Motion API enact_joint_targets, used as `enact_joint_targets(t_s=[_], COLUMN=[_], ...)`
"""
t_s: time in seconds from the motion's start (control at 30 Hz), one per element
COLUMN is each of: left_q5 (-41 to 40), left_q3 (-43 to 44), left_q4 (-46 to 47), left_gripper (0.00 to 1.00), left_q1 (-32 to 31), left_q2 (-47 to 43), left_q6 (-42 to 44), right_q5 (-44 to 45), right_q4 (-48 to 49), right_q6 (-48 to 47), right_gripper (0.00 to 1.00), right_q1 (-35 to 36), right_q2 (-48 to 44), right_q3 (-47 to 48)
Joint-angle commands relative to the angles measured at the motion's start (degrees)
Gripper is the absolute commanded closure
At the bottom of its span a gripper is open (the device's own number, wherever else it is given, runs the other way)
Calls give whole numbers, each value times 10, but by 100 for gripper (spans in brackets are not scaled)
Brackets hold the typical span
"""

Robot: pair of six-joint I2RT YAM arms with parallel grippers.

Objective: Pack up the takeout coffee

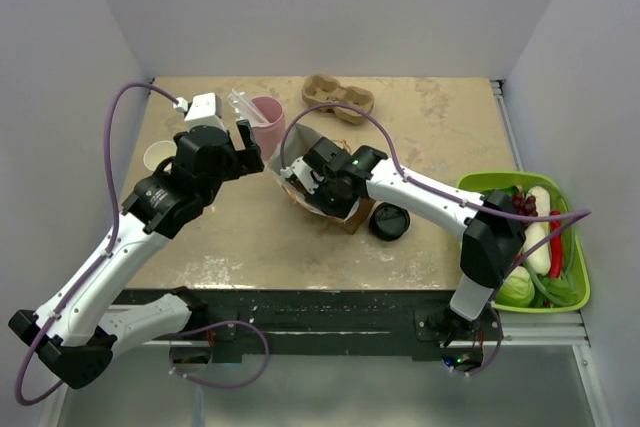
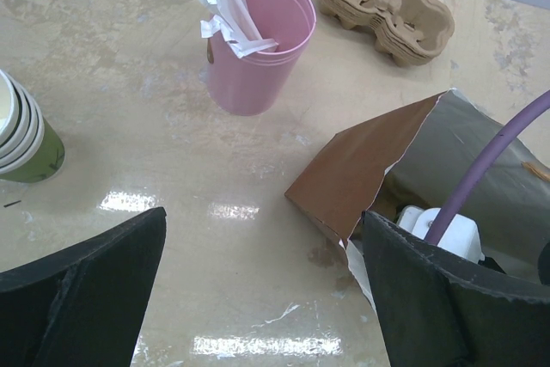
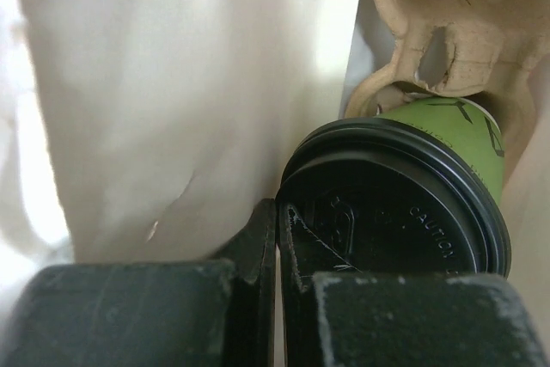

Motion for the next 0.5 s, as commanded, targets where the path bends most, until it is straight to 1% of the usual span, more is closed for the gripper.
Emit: enact_joint_targets(t_s=[0.0, 0.47], left_q5=[-4, 8], left_q3=[-3, -4], left_q4=[22, 32], left_gripper=[0, 0], left_q1=[0, 1], left_q2=[-6, 14], left_q6=[1, 7], right_q5=[5, 4], right_q4=[8, 10], right_q6=[-7, -5], right_gripper=[100, 100], right_q1=[-8, -8], right_q2=[11, -25], right_q3=[-11, -11])
